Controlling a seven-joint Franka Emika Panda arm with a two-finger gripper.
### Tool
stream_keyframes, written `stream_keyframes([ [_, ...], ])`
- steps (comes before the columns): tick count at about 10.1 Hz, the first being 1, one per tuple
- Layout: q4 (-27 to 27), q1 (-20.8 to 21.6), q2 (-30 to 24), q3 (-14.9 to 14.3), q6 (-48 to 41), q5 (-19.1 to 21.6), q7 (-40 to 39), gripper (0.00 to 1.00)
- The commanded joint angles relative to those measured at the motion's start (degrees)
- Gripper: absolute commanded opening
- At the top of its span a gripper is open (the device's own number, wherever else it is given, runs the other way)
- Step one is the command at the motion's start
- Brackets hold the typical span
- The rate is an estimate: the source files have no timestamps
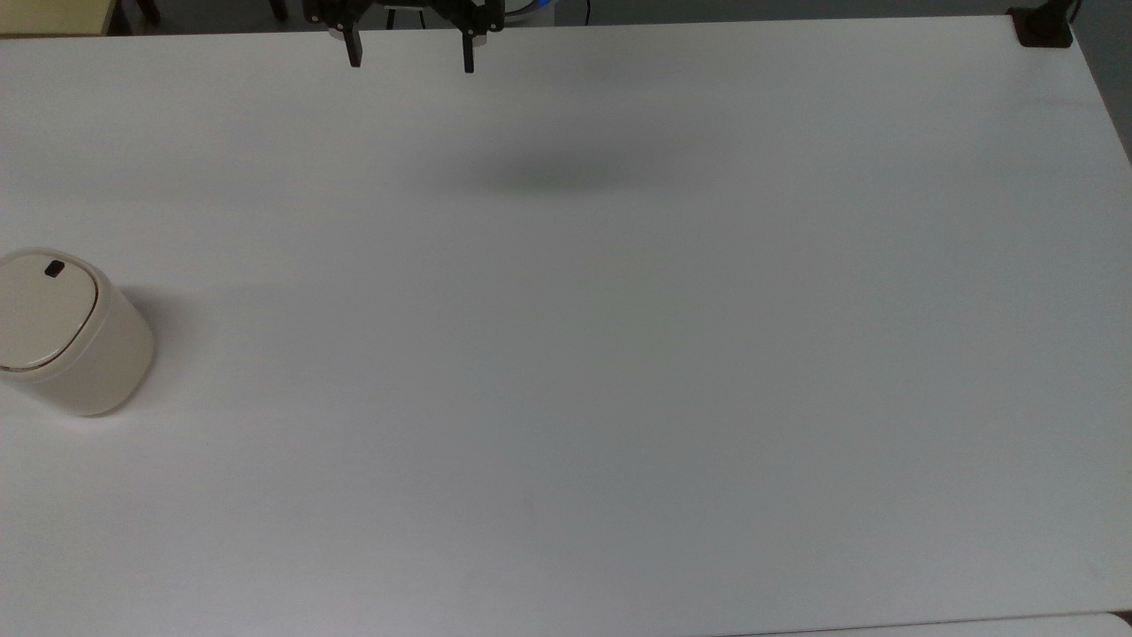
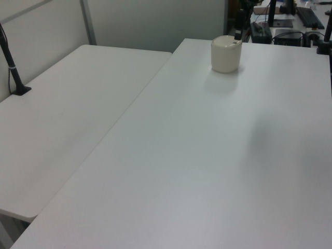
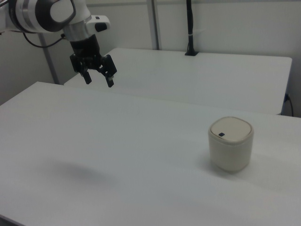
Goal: Open the trash bin
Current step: 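Move the gripper over to the cream trash bin's lid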
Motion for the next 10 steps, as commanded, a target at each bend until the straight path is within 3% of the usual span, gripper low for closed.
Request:
stream_keyframes([
  [1, -0.06, 1.18, -0.13, -1.33, -0.45, -0.2, -0.99, 1.0],
  [8, 0.02, 0.39, -0.4, -1.51, -1.5, -0.03, -1.6, 1.0],
  [10, 0.02, -0.92, -0.66, -1.68, -2.21, 0.06, -9.38, 1.0],
])
